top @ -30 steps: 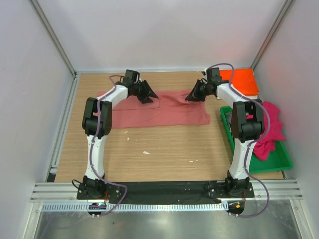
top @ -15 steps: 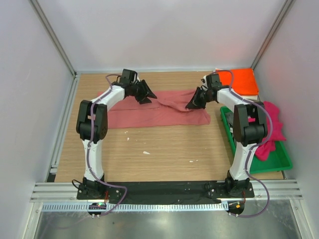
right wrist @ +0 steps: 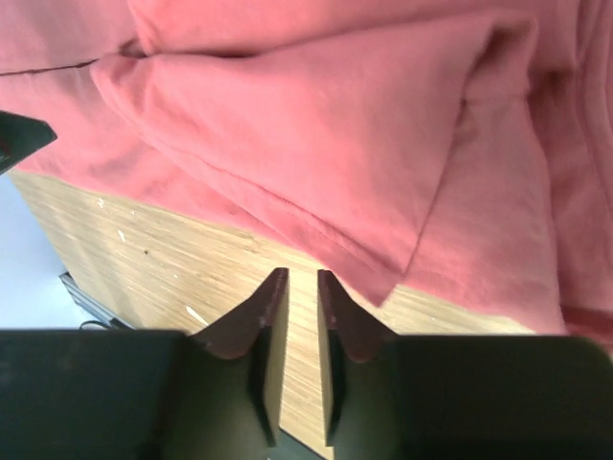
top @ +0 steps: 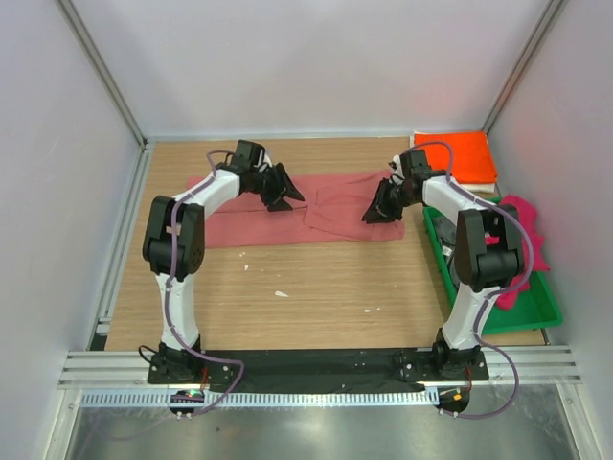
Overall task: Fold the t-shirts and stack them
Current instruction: Fold the tshirt
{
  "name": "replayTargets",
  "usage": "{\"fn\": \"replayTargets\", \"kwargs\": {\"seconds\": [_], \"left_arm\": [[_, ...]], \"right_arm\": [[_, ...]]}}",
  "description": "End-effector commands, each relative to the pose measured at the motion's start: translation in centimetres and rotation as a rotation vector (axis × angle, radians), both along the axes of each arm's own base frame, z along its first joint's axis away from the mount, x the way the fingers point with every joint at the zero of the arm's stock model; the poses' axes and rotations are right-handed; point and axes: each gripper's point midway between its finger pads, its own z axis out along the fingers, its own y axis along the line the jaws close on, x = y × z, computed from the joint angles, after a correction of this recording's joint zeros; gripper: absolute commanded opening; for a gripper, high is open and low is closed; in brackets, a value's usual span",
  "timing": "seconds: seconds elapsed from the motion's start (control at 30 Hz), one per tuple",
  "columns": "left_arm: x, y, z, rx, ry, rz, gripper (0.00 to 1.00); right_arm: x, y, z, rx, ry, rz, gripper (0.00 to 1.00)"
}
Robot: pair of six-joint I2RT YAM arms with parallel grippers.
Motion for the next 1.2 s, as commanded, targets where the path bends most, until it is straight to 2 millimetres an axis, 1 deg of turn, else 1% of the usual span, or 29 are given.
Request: {"fn": "replayTargets", "kwargs": {"seconds": [0.0,0.07,0.1,0.13,0.17,0.23,0.33,0.5,0.63,0.7,0.8,0.9,1.17], "left_arm": [[-0.3,-1.1,1.5,-0.039,-0.014,-0.061,0.52],[-0.5,-1.1,1.2,-0.026,-0.012,-0.080,0.52],[-0.6,-1.2,1.0,-0.018,-0.009,-0.089,0.52],[-0.8,-1.3,0.3,-0.012,0.008,-0.097,0.52],[-1.0,-1.4,0.2,-0.014,0.012,-0.113,0.52],[-1.3,-1.6,-0.6,-0.002,0.027,-0.127,0.52],[-1.3,-1.7,-1.4,0.015,0.026,-0.143,0.52],[-0.7,-2.2,-2.2,0.019,0.025,-0.180,0.52],[-0.6,-2.7,-2.8,0.021,0.032,-0.194,0.51],[-0.4,-2.8,-2.9,0.022,0.026,-0.199,0.51],[-0.2,-3.1,-3.2,0.026,0.024,-0.204,0.51],[-0.3,-3.3,-3.5,0.020,0.034,-0.209,0.50],[-1.0,-4.4,-3.4,-0.001,0.046,-0.232,0.45]], "right_arm": [[-0.1,-0.5,2.1,0.022,-0.047,-0.038,0.27],[0.3,-0.5,2.3,0.046,-0.049,-0.077,0.29],[0.6,-0.7,2.1,0.033,-0.047,-0.094,0.32],[0.7,-0.9,2.0,0.025,-0.042,-0.105,0.33],[0.9,-1.2,1.8,0.022,-0.034,-0.125,0.35],[0.9,-1.4,1.1,0.011,-0.020,-0.133,0.36],[1.0,-1.5,0.7,0.007,-0.016,-0.127,0.38],[0.2,-2.2,-0.4,-0.007,0.034,-0.144,0.38],[-0.9,-1.8,-0.9,0.034,0.085,-0.155,0.37],[-1.9,-1.5,-1.4,0.057,0.114,-0.166,0.37],[-2.4,-1.5,-2.0,0.067,0.136,-0.184,0.37],[-2.7,-1.2,-2.0,0.092,0.158,-0.201,0.37],[-2.9,-0.9,-2.7,0.118,0.187,-0.239,0.36]]}}
